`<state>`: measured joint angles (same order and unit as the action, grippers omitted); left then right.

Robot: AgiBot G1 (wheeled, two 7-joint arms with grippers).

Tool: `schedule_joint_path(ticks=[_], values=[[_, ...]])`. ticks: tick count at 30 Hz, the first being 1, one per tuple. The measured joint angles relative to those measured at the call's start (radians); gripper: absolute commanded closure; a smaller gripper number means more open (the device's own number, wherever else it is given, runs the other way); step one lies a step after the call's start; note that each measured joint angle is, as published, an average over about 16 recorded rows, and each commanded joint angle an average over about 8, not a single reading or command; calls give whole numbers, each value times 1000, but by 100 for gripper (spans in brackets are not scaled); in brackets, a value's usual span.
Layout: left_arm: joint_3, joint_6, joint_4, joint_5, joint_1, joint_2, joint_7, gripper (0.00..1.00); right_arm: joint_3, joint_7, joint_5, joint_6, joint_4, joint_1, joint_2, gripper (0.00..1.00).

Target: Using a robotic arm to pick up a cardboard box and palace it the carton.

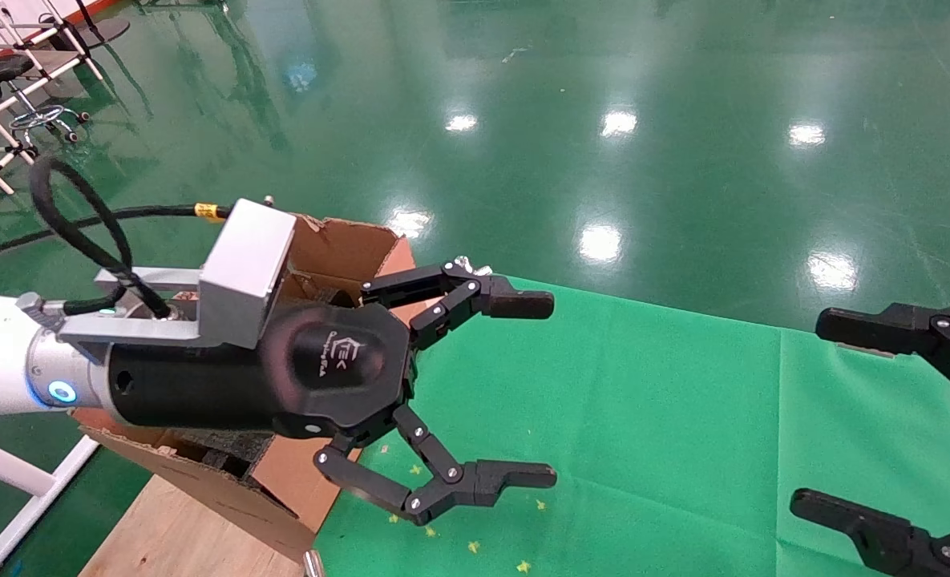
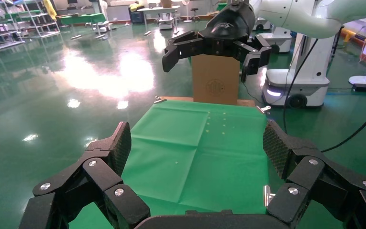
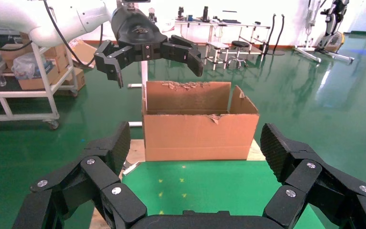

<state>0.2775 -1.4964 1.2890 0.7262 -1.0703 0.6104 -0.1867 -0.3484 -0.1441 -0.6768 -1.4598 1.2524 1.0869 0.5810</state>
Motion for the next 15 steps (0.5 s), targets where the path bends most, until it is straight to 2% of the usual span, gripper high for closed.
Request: schedule_joint_path(ticks=[15], values=[[2, 1, -6, 4, -4, 1, -2, 0, 0, 0, 0, 0, 0, 0, 0, 0]])
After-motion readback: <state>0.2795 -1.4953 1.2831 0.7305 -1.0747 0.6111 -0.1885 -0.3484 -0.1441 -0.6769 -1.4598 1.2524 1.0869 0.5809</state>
